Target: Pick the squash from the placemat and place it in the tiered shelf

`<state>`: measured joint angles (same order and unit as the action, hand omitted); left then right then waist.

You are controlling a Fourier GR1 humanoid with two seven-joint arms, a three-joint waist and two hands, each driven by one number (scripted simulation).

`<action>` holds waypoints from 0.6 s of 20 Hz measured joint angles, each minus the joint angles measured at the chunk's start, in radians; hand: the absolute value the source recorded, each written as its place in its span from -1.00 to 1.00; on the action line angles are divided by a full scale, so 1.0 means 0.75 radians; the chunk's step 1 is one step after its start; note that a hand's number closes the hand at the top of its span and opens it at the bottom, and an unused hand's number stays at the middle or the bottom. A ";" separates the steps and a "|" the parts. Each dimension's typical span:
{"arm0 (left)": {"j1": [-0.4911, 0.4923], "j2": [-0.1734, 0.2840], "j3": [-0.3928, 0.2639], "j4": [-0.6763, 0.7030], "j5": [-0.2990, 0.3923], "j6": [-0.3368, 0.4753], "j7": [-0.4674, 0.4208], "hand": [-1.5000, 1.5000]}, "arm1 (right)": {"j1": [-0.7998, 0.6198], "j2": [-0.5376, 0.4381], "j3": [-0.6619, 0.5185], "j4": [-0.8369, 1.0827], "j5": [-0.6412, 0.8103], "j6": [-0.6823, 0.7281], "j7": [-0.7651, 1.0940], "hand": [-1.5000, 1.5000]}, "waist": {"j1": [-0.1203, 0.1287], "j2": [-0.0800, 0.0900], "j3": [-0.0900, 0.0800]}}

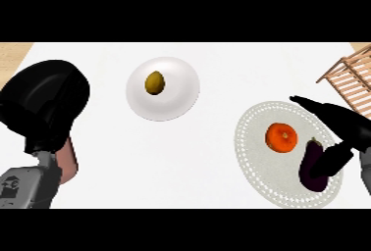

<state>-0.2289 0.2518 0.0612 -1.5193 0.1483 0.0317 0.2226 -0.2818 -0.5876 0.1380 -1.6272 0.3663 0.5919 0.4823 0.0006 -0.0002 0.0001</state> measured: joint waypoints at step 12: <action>-0.073 -0.032 0.038 0.036 -0.032 -0.019 0.026 0.00 | -0.023 0.185 -0.014 0.198 0.225 -0.038 -0.130 -1.00 | 0.001 0.001 0.000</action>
<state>-0.2836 0.2277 0.0896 -1.4927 0.1244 0.0177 0.2420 -0.2990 -0.4491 0.1276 -1.4785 0.5354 0.5631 0.3844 0.0013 0.0004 0.0000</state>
